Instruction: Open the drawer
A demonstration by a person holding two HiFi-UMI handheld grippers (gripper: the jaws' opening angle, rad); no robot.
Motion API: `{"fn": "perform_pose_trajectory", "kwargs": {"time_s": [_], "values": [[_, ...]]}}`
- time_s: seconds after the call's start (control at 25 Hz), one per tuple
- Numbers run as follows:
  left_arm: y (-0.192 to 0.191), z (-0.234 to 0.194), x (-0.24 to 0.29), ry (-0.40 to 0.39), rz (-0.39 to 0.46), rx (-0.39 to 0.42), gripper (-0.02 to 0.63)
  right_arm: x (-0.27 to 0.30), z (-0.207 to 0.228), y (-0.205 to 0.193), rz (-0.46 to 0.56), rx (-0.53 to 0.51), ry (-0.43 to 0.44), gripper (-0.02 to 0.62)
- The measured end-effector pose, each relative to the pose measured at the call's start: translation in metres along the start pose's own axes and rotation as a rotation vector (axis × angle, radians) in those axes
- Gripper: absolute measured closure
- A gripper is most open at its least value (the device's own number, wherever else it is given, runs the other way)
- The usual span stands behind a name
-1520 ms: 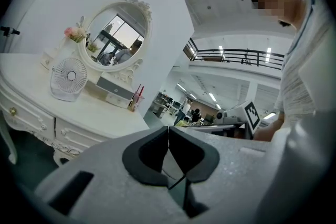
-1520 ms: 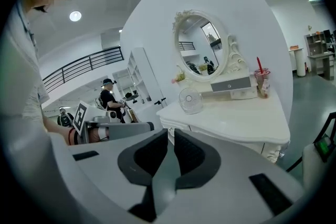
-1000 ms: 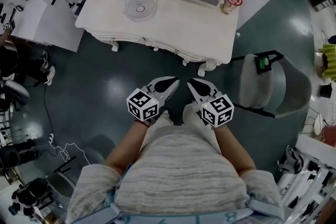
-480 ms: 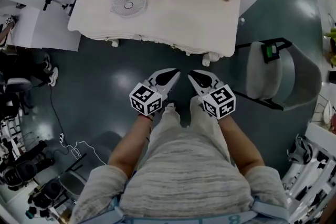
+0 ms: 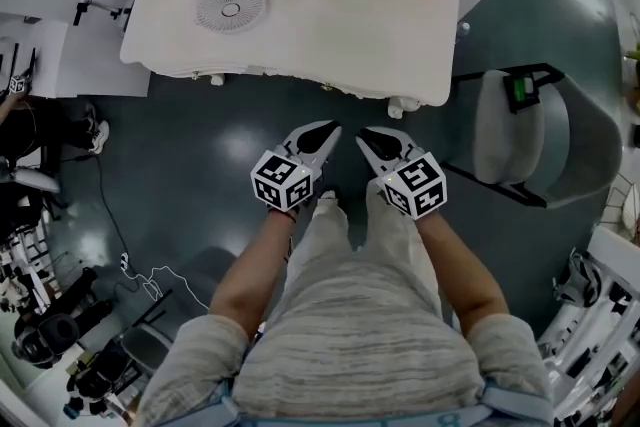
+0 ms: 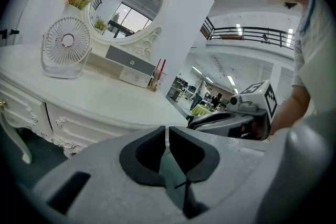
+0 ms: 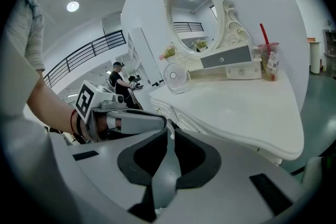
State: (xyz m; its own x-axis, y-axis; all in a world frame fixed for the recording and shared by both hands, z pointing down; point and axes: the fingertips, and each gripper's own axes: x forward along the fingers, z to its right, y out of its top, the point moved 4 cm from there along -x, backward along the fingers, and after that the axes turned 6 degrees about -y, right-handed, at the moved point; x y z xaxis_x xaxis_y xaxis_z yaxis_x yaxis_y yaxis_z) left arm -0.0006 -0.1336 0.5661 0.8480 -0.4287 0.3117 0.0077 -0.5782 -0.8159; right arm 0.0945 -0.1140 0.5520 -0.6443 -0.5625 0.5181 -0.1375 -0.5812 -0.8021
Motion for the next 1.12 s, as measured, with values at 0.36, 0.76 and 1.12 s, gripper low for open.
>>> {"fn": "perform_pose_trajectory", "kwargs": {"time_s": [0.36,0.76,1.12], "values": [[-0.019,-0.034,0.012,0.087,-0.065,-0.009,0.588,0.009,0.012,-0.011,-0.001,0.01,0.009,0.588],[-0.038,-0.059,0.032,0.151,-0.143,-0.014,0.487,0.01,0.025,-0.025,-0.021,0.031,0.004,0.587],[-0.052,-0.094,0.051,0.243,-0.204,-0.068,0.396,0.014,0.034,-0.031,-0.035,0.029,0.012,0.586]]}}
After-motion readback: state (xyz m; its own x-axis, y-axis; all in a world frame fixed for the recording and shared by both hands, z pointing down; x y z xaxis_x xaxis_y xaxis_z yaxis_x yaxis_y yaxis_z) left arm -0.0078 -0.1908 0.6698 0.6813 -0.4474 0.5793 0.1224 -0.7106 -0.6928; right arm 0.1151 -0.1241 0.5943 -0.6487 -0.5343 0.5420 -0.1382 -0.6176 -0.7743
